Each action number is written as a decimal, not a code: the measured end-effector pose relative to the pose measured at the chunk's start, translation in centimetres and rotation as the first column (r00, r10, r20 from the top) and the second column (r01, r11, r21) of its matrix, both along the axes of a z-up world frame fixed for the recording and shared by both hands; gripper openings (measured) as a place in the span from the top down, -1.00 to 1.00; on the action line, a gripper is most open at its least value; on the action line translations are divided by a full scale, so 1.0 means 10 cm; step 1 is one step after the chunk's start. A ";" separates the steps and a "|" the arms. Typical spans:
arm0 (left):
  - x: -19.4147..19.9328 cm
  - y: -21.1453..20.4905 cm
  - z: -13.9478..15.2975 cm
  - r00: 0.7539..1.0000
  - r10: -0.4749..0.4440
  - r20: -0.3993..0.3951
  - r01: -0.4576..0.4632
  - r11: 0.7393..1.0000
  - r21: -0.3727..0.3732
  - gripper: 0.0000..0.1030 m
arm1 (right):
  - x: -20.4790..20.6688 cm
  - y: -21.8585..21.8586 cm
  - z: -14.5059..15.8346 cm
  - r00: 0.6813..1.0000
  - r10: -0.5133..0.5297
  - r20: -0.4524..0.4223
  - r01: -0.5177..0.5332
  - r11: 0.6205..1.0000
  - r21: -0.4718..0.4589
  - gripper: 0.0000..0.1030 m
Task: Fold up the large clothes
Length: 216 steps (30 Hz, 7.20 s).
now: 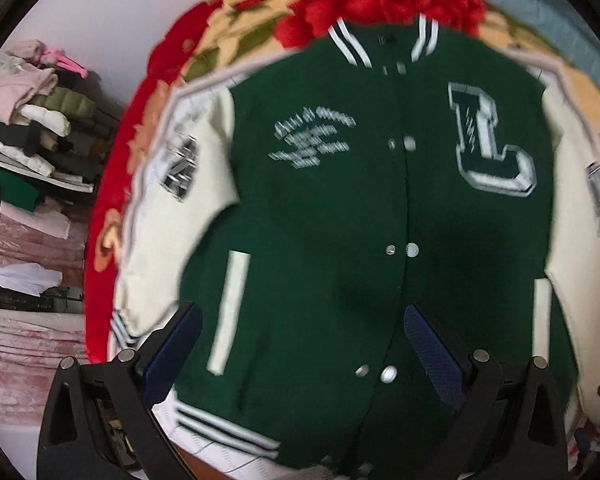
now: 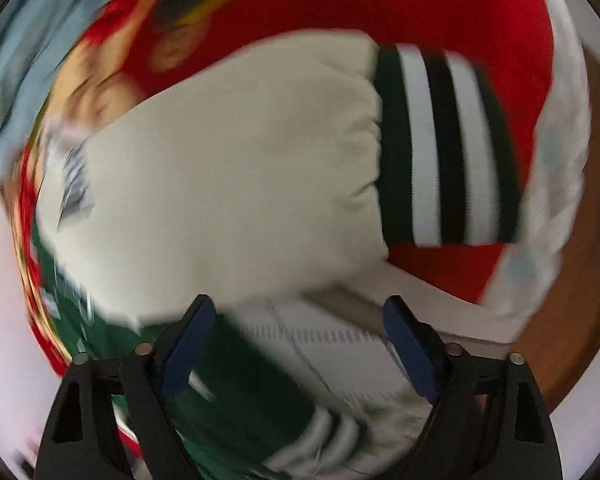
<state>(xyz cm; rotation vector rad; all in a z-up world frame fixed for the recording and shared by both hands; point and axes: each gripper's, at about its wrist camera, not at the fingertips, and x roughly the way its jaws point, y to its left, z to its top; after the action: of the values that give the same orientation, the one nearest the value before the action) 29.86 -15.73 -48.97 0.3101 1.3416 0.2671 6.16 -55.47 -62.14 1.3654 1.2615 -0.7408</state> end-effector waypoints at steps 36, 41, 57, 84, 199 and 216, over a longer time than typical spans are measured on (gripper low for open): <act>1.05 2.23 -0.51 0.933 0.352 0.070 -0.345 0.934 -0.098 -1.00 | 4.32 4.35 1.37 0.352 0.936 0.029 -0.685 0.279 -0.673 0.91; 0.88 2.69 -0.67 0.915 0.400 0.056 -0.398 0.916 -0.051 -1.00 | 4.50 5.53 0.39 0.056 0.991 -0.120 -0.844 -0.017 -0.536 0.86; -0.66 3.99 -0.77 0.634 0.735 -0.241 -0.696 0.405 -0.593 -0.99 | 3.39 4.42 0.51 0.306 0.947 0.094 -0.899 0.320 -0.300 -0.08; -0.06 5.49 -0.13 0.546 0.809 0.216 -0.600 0.558 -0.573 0.94 | 4.12 5.95 0.11 0.205 0.971 0.123 -0.923 0.234 -0.305 -0.09; -0.20 0.91 -0.62 0.997 0.002 -0.071 -0.001 1.000 0.018 -1.00 | 1.94 1.98 0.66 0.503 0.860 0.084 -0.864 0.504 0.018 0.39; -0.84 1.21 -1.08 0.988 -0.036 -0.151 0.025 0.997 -0.073 -1.00 | 1.57 3.12 0.69 0.501 0.864 -0.061 -0.866 0.498 -0.047 0.80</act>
<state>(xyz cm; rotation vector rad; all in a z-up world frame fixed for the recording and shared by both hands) 21.50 -3.63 -59.73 0.2952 1.4926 0.1722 21.86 -24.24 -55.23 0.4758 1.6979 -0.0626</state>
